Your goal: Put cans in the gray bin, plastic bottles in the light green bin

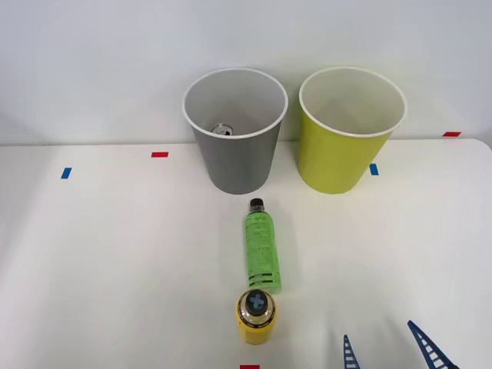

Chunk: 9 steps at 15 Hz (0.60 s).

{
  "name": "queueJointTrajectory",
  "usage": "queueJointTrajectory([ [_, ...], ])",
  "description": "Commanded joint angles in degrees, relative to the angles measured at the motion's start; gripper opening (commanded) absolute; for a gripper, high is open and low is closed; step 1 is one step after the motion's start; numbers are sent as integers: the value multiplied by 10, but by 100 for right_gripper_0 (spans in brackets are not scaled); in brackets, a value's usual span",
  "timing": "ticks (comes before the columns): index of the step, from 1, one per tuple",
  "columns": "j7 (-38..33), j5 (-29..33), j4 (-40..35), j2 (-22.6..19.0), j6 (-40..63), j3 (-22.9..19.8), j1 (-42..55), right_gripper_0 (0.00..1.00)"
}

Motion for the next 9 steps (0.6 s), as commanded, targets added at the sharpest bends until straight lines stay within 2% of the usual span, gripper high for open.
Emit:
queueJointTrajectory([
  [1, 0, 0, 0, 0, 0, 0, 0, 100],
  [9, 0, 0, 0, 0, 0, 0, 0, 100],
])
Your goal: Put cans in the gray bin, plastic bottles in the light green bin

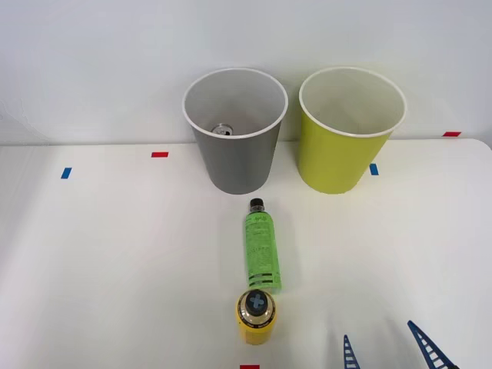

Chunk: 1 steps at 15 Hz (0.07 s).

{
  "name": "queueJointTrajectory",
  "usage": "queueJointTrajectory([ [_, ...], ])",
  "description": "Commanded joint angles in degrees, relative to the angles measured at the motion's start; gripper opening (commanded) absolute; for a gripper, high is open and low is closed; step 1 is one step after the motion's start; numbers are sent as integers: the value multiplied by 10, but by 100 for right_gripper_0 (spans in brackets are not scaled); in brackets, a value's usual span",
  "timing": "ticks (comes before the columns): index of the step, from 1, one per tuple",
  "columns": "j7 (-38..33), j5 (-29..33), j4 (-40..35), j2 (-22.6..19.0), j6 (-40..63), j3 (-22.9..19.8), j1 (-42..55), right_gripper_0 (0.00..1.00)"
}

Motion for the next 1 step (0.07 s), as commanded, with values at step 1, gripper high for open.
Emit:
queueJointTrajectory([
  [1, 0, 0, 0, 0, 0, 0, 0, 100],
])
